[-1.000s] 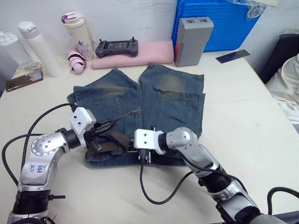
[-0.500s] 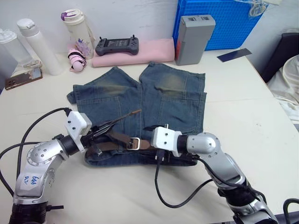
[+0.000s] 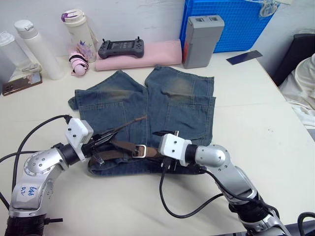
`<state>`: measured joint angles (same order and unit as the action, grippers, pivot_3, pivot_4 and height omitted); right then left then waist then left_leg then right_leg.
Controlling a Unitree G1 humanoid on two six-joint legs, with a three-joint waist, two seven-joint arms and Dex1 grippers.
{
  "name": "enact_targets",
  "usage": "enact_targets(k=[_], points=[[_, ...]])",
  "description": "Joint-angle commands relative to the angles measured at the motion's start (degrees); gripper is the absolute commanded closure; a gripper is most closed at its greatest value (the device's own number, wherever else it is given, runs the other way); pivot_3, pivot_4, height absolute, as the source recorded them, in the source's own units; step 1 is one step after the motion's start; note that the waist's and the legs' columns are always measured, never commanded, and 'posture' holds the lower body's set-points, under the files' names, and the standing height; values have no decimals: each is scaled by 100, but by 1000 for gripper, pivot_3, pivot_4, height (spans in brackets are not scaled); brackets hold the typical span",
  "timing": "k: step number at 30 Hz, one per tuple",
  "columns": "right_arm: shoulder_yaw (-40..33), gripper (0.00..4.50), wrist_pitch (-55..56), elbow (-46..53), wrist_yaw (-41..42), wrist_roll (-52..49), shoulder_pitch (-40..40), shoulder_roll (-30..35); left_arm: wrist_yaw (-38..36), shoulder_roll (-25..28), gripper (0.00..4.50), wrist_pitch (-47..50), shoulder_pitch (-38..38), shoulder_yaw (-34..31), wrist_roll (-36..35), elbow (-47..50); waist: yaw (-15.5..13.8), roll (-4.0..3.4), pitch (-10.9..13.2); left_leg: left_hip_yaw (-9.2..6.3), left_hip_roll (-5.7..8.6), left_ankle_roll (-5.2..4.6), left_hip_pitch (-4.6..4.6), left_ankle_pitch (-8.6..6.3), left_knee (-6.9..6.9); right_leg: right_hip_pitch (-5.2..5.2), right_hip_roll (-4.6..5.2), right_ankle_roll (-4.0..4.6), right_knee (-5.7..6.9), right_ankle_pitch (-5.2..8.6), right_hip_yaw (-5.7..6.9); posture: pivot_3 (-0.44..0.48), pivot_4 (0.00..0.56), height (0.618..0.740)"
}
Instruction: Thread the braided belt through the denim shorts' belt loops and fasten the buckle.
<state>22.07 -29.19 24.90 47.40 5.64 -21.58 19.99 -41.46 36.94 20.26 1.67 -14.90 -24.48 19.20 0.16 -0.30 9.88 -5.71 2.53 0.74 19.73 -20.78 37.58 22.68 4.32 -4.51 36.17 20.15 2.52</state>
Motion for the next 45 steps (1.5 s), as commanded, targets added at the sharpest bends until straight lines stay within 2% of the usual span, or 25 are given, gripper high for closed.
enact_targets(k=[1,4,7,10,11,12,25,31,45], points=[[-87,69,-490,369,62,-477,-186,-150,42,22,4500,-303,-40,-214,124,-246,2,0,0,0,0,0,2,0,2,0,0,0,1,0,0,0,150,739],[-10,864,-734,342,-25,-563,-320,-186,135,-32,4500,-387,-65,-272,133,-401,9,0,0,-1,0,-1,1,0,7,0,0,0,7,0,-1,0,150,739],[113,2242,-919,137,-197,-571,-497,-322,288,-121,4500,-504,-166,-344,190,-514,15,0,0,-1,1,-1,2,-1,12,2,1,0,15,0,-1,0,150,739],[144,3900,-1240,-155,-508,-598,-723,-662,346,-198,4500,-553,-365,-320,200,-434,43,0,0,0,1,-1,1,-1,17,5,1,1,26,0,-4,0,150,739],[176,4270,-1311,-193,-550,-614,-778,-728,353,-213,4500,-551,-433,-315,198,-396,53,0,0,0,1,-1,2,-1,18,7,1,1,30,0,-5,0,150,739],[211,4434,-1353,-214,-566,-623,-811,-756,364,-230,4500,-553,-486,-303,206,-359,60,0,0,0,1,-1,2,-1,19,9,1,2,33,1,-5,0,150,739],[806,4434,-1450,-506,-527,-697,-938,-717,500,-301,4500,-605,-884,-317,223,-118,113,0,0,0,5,-3,7,-2,34,11,5,2,44,1,-6,0,150,739],[1019,4434,-1391,-1011,-534,-625,-1204,-786,560,-336,4500,-644,-973,-296,252,-31,147,0,0,0,6,-3,3,-2,37,11,5,2,57,1,-8,0,150,739],[1382,4434,-1760,-1367,-61,-706,-2009,-707,571,-383,4500,-906,-996,-236,416,-175,150,1,-1,0,7,-2,3,-2,42,12,5,2,63,1,-11,0,150,739]])
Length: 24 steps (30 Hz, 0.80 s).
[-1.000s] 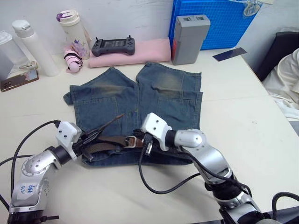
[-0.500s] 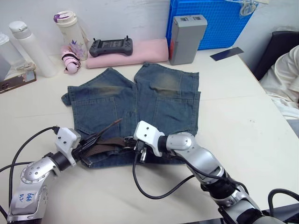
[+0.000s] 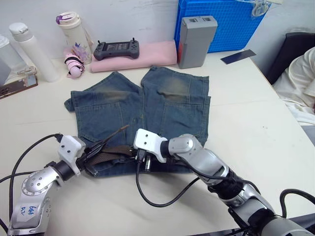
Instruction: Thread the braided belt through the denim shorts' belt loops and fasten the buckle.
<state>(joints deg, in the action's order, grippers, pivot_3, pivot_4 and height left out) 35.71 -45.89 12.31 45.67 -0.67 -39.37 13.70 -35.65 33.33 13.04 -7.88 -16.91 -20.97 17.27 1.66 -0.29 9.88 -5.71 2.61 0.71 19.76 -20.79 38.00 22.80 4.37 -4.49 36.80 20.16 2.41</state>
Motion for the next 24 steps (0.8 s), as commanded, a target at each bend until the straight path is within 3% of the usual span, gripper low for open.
enact_targets(k=[1,10,24], points=[[5,4434,-108,-178,137,-80,-308,-86,-11,-32,4500,-204,-38,-31,75,1,1,0,0,0,0,0,0,0,1,0,0,0,1,0,0,0,150,739],[-248,4434,-285,-338,969,-531,-957,258,-8,-127,4500,-381,-46,-52,152,-128,-8,0,0,0,2,0,2,0,5,0,2,1,5,-1,1,0,150,739],[0,4434,-62,-870,941,-438,-1123,74,77,-216,4500,-464,-115,-31,190,-109,-1,0,0,0,3,0,4,0,8,4,3,1,8,-1,1,0,150,739]])
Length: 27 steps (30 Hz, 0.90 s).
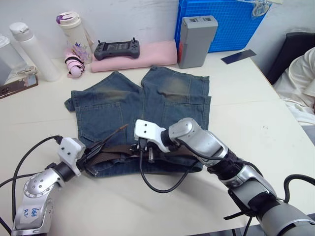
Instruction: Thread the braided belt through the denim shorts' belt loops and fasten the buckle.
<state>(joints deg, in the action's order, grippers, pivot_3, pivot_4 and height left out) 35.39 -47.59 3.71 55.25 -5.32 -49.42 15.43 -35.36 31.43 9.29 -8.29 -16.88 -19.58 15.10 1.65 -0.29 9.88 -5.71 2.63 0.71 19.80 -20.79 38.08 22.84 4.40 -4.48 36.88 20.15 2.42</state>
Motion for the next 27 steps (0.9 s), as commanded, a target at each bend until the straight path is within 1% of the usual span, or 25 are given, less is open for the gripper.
enact_targets(k=[1,10,17,23,27], points=[[53,4434,134,-82,-34,54,-129,-129,57,-30,4500,-91,-79,-35,50,116,0,0,0,0,0,0,0,0,0,0,0,0,0,0,0,0,150,739],[146,4434,254,-509,82,142,-260,-249,115,-94,4500,-133,-103,-8,82,154,3,0,0,0,1,0,-2,0,1,0,0,0,1,0,-1,0,150,739],[408,4434,303,-903,568,157,-450,-210,140,-167,4500,-238,-71,-6,141,86,1,0,0,0,1,0,-3,0,3,0,0,0,3,0,-1,0,150,739],[814,4434,549,-2026,965,418,-777,-502,166,-258,4500,-330,-86,46,189,72,15,-2,-2,1,1,0,-14,0,3,-9,0,0,6,0,-3,0,150,739],[885,4434,823,-2931,1092,654,-1051,-836,197,-310,4500,-374,-108,71,218,88,49,-4,-8,1,4,0,-57,0,-6,-31,-5,2,11,1,-24,0,150,739]])
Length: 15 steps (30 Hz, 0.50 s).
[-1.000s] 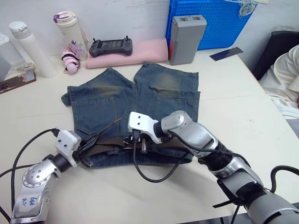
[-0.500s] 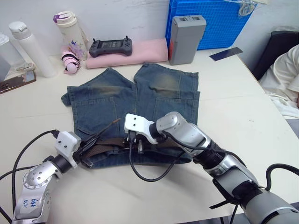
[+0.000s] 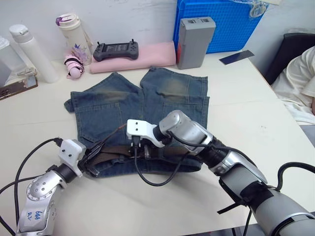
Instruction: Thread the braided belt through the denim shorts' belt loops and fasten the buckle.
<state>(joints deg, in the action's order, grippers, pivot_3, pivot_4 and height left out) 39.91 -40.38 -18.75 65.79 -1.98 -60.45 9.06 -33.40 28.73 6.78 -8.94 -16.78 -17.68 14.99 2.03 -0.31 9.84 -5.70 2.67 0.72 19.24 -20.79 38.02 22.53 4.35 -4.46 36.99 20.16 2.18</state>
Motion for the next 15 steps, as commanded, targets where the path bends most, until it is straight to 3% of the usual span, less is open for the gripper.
enact_targets(k=[1,10,15], points=[[504,4434,196,-867,122,399,9,-251,11,-56,4500,-136,-53,64,31,109,28,-6,-10,0,0,0,-5,0,0,-1,-2,1,4,0,-5,0,150,739],[1101,4434,886,-1669,862,1082,85,-493,33,6,4500,-132,141,-31,-1,94,78,-60,-103,0,3,3,-18,0,-6,1,-4,6,12,-1,-18,0,150,739],[1312,4434,1233,-2125,1054,1519,219,-828,-336,456,4500,108,697,-54,-195,130,101,-63,-192,-1,5,4,-43,-2,-29,-8,-10,8,8,0,-36,0,150,739]])
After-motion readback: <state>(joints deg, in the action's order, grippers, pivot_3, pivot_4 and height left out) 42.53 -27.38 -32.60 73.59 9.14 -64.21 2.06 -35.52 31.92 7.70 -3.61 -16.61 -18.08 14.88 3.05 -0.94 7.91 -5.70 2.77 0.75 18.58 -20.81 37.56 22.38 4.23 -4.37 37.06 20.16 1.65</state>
